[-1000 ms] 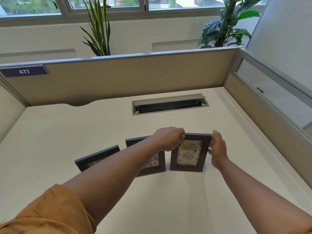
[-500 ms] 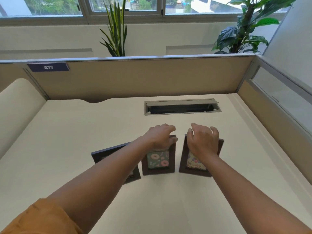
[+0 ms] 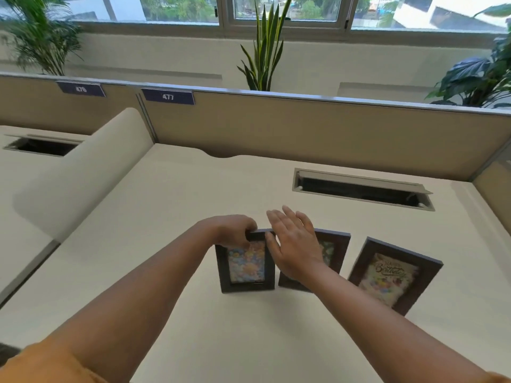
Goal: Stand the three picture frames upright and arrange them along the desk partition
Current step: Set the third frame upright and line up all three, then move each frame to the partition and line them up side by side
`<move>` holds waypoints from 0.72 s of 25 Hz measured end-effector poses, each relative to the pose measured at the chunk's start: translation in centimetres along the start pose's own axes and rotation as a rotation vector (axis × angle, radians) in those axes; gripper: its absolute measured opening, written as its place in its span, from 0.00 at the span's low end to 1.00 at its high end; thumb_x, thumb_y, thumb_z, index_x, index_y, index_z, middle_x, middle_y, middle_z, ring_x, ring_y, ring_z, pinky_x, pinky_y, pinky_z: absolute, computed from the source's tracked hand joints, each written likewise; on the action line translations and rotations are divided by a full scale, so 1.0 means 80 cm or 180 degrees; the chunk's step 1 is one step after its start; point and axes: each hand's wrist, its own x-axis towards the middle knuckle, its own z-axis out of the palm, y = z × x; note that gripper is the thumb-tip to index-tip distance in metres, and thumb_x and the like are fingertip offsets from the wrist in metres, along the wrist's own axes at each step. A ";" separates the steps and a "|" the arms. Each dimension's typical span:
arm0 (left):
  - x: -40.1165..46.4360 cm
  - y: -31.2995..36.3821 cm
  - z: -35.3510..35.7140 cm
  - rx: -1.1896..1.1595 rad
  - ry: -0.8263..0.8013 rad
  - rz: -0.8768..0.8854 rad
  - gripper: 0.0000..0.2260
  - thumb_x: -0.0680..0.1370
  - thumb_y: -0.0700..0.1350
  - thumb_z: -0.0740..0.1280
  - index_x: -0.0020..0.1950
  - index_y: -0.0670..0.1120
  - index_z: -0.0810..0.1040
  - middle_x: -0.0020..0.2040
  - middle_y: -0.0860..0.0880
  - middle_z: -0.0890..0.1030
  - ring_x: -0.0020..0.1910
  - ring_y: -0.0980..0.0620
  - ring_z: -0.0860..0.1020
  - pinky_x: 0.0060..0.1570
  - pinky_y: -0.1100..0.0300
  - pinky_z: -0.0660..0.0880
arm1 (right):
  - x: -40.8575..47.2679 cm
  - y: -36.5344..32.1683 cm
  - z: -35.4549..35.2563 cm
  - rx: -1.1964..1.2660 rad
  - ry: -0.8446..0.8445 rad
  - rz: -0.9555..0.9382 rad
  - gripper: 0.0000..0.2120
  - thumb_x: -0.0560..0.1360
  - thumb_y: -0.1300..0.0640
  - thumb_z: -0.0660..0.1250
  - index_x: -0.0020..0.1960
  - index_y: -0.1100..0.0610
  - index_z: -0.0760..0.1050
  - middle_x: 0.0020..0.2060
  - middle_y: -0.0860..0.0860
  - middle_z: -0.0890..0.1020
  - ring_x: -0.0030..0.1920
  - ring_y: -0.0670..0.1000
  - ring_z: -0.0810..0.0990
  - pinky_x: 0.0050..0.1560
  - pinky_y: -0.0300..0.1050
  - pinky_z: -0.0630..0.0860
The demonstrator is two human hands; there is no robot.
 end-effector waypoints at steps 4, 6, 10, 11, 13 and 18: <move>-0.010 -0.016 0.006 -0.0313 0.0211 0.0178 0.03 0.79 0.43 0.68 0.51 0.51 0.78 0.50 0.51 0.83 0.50 0.49 0.80 0.45 0.57 0.76 | -0.007 -0.030 0.011 0.0098 0.0069 -0.0055 0.31 0.80 0.51 0.58 0.81 0.57 0.58 0.81 0.56 0.63 0.83 0.55 0.51 0.81 0.51 0.42; -0.014 -0.022 -0.002 -0.0275 0.0233 0.0230 0.03 0.79 0.44 0.69 0.52 0.50 0.79 0.51 0.50 0.83 0.50 0.48 0.81 0.48 0.55 0.79 | -0.010 -0.044 0.015 0.0274 0.0098 -0.0202 0.35 0.78 0.54 0.61 0.82 0.59 0.54 0.83 0.57 0.58 0.83 0.52 0.45 0.82 0.53 0.45; -0.023 -0.038 -0.029 -0.0112 0.0225 0.0141 0.03 0.79 0.43 0.69 0.50 0.52 0.79 0.49 0.52 0.83 0.48 0.50 0.81 0.42 0.57 0.76 | -0.006 -0.079 0.026 0.1404 -0.0002 0.0155 0.42 0.81 0.56 0.63 0.83 0.51 0.37 0.84 0.54 0.43 0.82 0.46 0.37 0.80 0.41 0.40; -0.025 -0.045 -0.035 -0.0106 0.0219 0.0087 0.04 0.79 0.43 0.69 0.50 0.52 0.79 0.49 0.52 0.83 0.49 0.50 0.81 0.42 0.58 0.75 | -0.001 -0.085 0.030 0.1663 0.0054 0.0365 0.45 0.81 0.57 0.64 0.82 0.48 0.34 0.84 0.52 0.39 0.82 0.46 0.35 0.78 0.37 0.38; -0.030 -0.057 -0.050 -0.0210 0.0287 -0.0009 0.06 0.79 0.43 0.70 0.55 0.51 0.80 0.51 0.51 0.84 0.50 0.51 0.81 0.43 0.57 0.76 | 0.013 -0.093 0.040 0.2301 -0.0059 0.1043 0.48 0.81 0.57 0.67 0.81 0.43 0.32 0.83 0.47 0.42 0.82 0.46 0.40 0.79 0.40 0.45; -0.036 -0.085 -0.081 -0.0507 0.0452 0.0069 0.06 0.79 0.43 0.70 0.54 0.53 0.79 0.48 0.55 0.83 0.47 0.56 0.81 0.40 0.59 0.75 | 0.055 -0.080 0.057 0.3727 -0.1317 0.2168 0.21 0.76 0.61 0.71 0.62 0.41 0.73 0.56 0.47 0.83 0.58 0.52 0.83 0.44 0.43 0.83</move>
